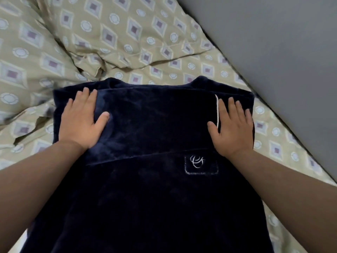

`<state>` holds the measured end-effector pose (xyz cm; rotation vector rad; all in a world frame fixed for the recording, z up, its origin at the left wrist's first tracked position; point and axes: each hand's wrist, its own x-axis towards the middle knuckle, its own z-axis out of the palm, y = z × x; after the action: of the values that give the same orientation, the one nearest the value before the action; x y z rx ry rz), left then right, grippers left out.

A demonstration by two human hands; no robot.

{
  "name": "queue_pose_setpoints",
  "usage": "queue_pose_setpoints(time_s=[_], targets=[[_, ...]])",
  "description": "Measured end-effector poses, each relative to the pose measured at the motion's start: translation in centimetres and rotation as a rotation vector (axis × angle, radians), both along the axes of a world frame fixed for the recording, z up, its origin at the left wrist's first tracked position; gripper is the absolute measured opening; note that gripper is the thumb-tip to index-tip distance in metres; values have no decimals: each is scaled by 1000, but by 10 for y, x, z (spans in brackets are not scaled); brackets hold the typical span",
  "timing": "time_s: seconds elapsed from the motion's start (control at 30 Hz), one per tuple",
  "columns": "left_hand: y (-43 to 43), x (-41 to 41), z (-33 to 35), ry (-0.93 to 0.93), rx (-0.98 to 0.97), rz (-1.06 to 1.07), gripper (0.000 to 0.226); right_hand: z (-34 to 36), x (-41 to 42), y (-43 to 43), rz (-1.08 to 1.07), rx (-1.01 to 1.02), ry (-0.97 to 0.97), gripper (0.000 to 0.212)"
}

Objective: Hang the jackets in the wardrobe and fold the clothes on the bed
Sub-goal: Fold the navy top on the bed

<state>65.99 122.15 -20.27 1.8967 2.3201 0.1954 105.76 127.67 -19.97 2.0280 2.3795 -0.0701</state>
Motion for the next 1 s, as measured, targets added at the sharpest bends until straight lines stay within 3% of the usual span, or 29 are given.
queue_pose_setpoints(time_s=[0.43, 0.57, 0.7, 0.9, 1.0], targets=[[14, -3, -5, 75, -129, -7, 75, 4, -7, 9, -8, -122, -114, 82], [1, 4, 13, 5, -189, 30, 73, 20, -9, -8, -46, -194, -162, 78], [-92, 19, 18, -82, -114, 130, 65, 29, 9, -84, -95, -266, -107, 72], [-261, 33, 23, -63, -251, 165, 66, 31, 44, -225, -129, -490, -130, 70], [-309, 31, 38, -202, -317, 356, 66, 40, 52, -271, -188, -586, -124, 71]])
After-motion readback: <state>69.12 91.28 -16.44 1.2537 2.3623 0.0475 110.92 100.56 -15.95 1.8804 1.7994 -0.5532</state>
